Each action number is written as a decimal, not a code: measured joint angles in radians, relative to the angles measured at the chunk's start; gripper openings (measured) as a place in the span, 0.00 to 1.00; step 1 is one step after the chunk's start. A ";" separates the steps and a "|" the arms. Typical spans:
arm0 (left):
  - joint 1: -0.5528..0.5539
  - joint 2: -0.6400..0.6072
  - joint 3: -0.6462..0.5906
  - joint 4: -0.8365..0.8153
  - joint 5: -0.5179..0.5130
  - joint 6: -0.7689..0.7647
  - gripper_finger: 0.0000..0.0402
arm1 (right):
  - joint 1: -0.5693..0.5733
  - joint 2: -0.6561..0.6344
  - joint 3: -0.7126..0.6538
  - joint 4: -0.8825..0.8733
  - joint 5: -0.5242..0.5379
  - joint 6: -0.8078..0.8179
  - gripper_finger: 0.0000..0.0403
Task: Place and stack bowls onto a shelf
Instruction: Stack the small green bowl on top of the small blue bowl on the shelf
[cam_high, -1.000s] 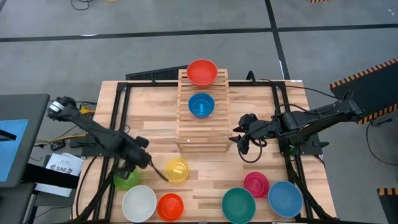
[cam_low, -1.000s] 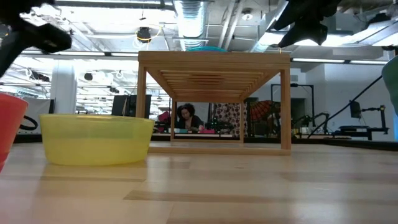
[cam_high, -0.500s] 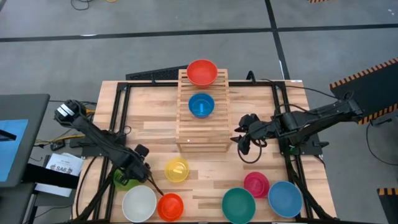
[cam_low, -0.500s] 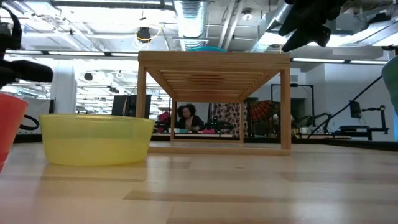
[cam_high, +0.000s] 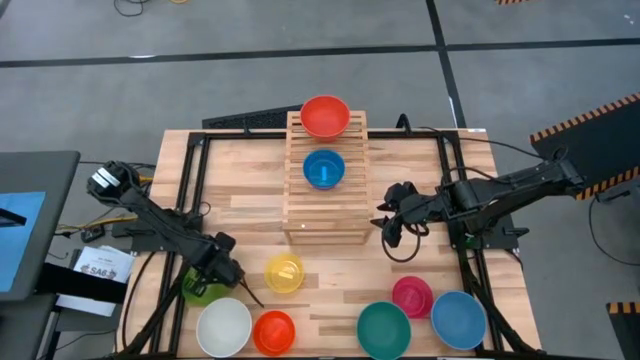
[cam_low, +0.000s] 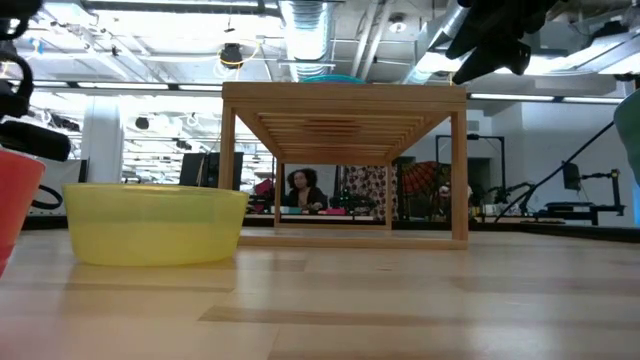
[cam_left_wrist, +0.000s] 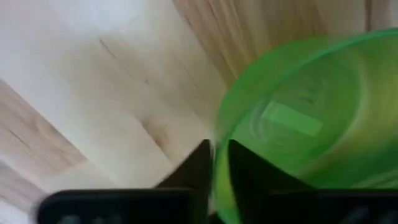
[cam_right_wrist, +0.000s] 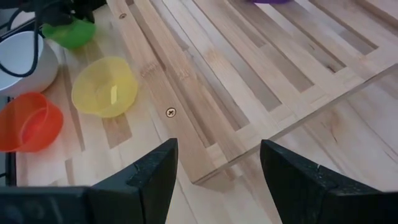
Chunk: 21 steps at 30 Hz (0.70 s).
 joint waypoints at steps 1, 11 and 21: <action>0.012 -0.006 0.000 -0.008 0.014 -0.012 0.03 | 0.000 0.000 0.000 0.000 0.000 0.000 0.63; 0.157 -0.227 0.074 -0.223 -0.009 -0.135 0.00 | 0.000 0.000 -0.012 0.002 0.003 0.003 0.63; 0.409 -0.356 0.457 -0.238 -0.120 -0.383 0.00 | 0.000 0.000 -0.019 0.039 0.002 0.003 0.63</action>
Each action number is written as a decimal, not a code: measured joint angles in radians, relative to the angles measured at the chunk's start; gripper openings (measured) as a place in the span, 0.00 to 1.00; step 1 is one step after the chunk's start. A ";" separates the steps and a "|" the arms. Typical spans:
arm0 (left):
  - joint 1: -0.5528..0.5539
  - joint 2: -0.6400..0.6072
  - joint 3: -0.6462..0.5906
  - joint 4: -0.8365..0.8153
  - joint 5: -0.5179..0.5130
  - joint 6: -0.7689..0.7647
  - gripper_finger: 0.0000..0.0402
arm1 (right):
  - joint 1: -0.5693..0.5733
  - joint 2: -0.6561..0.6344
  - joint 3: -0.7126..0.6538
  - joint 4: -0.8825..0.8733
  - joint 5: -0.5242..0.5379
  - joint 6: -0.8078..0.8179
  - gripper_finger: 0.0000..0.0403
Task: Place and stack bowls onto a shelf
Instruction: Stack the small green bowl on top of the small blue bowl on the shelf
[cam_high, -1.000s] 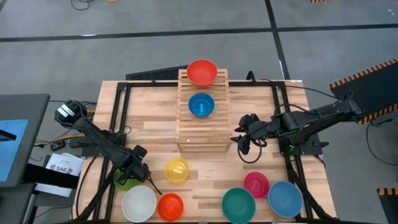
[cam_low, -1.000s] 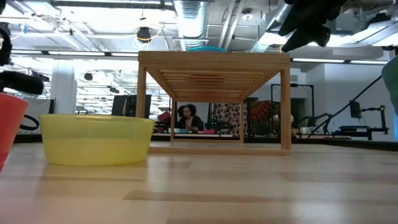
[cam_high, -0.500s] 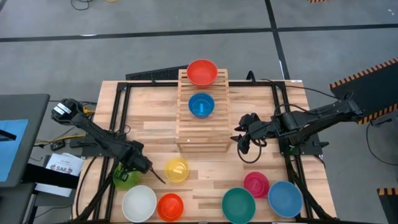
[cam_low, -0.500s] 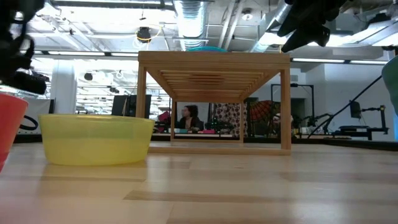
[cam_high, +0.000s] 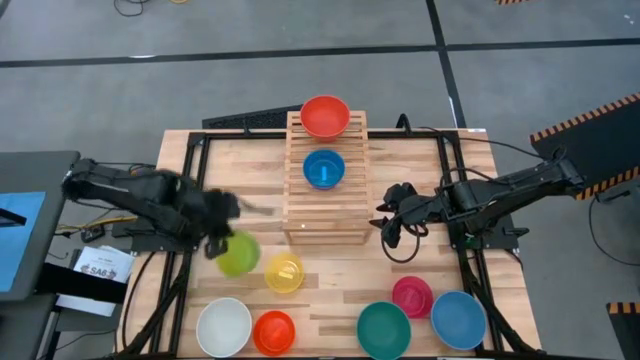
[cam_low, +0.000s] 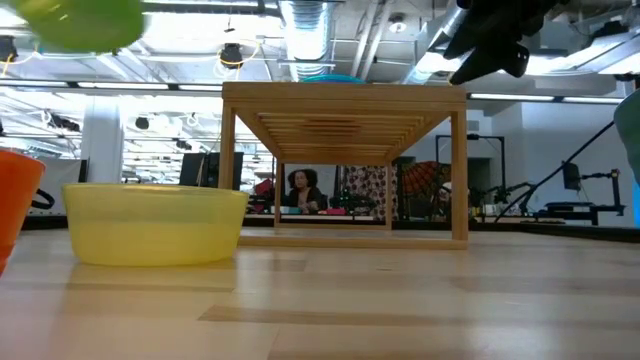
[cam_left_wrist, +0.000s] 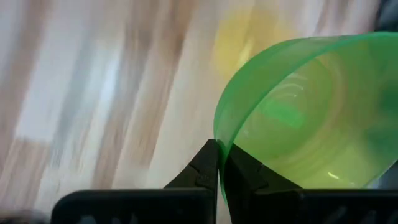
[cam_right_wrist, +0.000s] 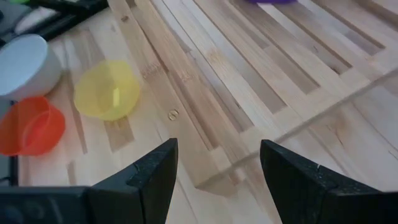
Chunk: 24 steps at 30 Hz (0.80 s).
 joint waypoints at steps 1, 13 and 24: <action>0.037 0.022 0.055 0.008 -0.001 0.000 0.00 | 0.000 0.000 0.000 0.010 0.000 0.000 0.63; 0.411 0.492 0.735 0.043 -0.023 0.325 0.00 | 0.000 0.000 0.000 0.079 -0.002 -0.001 0.63; 0.528 0.772 0.917 0.031 0.015 0.392 0.00 | 0.000 0.000 0.000 0.079 -0.002 0.000 0.63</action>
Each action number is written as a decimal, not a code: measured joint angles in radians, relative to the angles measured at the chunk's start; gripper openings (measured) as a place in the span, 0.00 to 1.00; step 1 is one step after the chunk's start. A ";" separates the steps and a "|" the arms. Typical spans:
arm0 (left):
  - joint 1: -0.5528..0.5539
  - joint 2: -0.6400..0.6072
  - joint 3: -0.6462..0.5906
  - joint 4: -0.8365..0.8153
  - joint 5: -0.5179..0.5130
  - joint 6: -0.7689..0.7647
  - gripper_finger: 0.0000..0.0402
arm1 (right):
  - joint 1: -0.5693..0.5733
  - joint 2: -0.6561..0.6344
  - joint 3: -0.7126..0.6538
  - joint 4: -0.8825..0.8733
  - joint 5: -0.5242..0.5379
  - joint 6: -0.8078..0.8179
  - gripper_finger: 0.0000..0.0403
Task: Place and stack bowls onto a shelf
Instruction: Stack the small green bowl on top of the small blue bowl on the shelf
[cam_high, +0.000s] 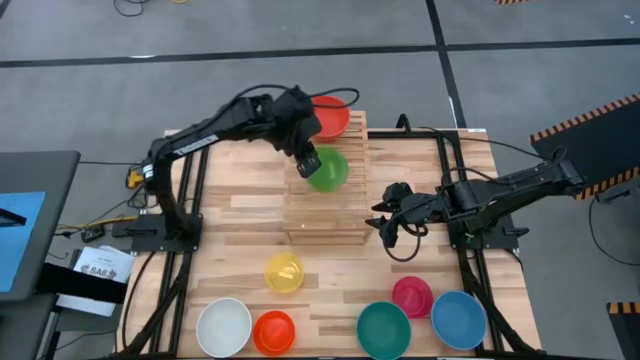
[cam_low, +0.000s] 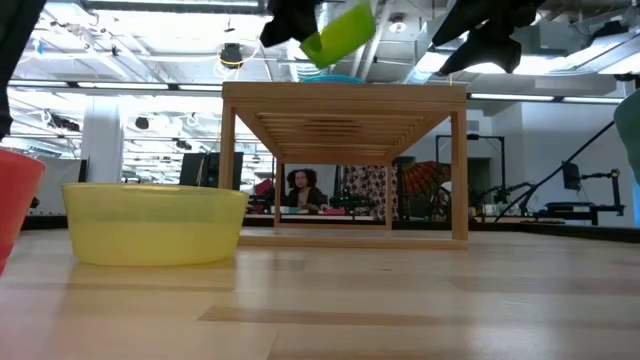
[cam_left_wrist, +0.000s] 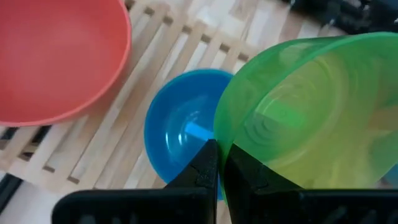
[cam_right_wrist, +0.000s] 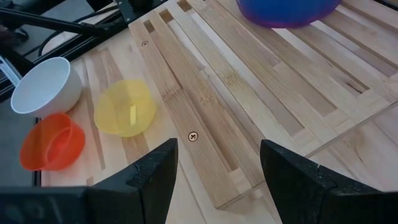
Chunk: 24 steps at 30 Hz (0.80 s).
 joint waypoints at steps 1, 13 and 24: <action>0.006 0.007 -0.002 -0.007 0.004 0.002 0.00 | 0.000 0.000 0.000 0.000 0.000 0.000 0.63; 0.056 0.009 -0.019 -0.034 -0.014 0.063 0.00 | 0.000 0.000 0.000 0.000 0.019 0.000 0.63; 0.056 0.008 -0.083 0.030 -0.041 0.108 0.07 | 0.000 0.000 0.000 0.000 0.019 0.000 0.63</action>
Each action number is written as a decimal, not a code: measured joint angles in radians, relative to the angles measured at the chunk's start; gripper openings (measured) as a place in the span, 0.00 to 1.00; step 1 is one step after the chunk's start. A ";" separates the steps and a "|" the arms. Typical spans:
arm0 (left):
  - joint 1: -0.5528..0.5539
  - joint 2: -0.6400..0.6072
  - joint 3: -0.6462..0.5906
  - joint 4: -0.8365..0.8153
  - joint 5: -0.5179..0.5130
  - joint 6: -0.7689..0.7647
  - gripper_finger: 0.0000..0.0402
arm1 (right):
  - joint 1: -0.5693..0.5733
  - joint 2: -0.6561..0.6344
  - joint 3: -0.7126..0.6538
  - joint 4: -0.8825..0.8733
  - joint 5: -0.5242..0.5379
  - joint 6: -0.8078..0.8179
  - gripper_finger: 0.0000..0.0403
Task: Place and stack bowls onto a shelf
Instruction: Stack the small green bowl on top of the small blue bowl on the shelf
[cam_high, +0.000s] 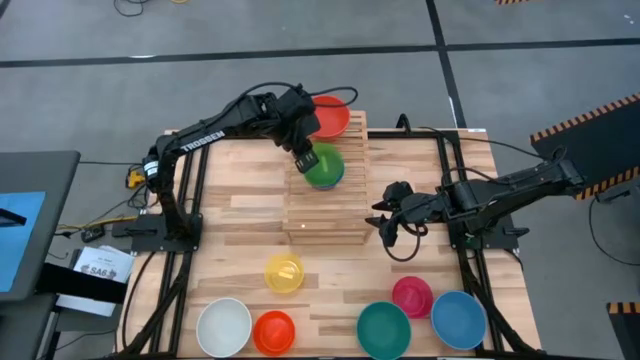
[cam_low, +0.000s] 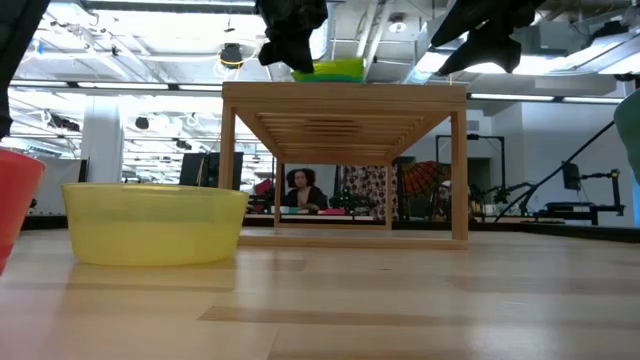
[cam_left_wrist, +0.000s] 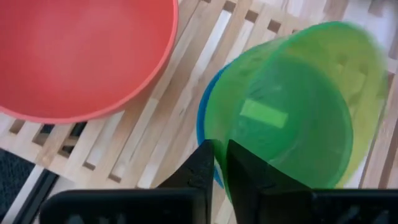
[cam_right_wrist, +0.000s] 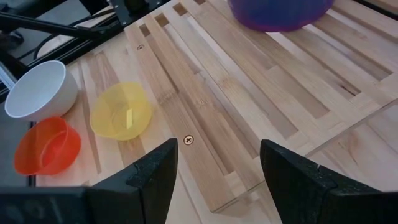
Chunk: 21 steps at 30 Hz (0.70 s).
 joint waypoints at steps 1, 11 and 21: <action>0.000 0.000 -0.001 0.005 0.000 0.003 0.09 | 0.000 0.000 0.000 0.000 0.001 0.000 0.63; 0.002 -0.023 -0.001 0.058 0.010 0.022 0.33 | 0.000 0.000 0.000 0.000 0.002 0.000 0.63; 0.011 -0.148 -0.050 0.164 -0.016 0.065 0.28 | 0.000 0.000 0.000 0.003 0.030 0.000 0.63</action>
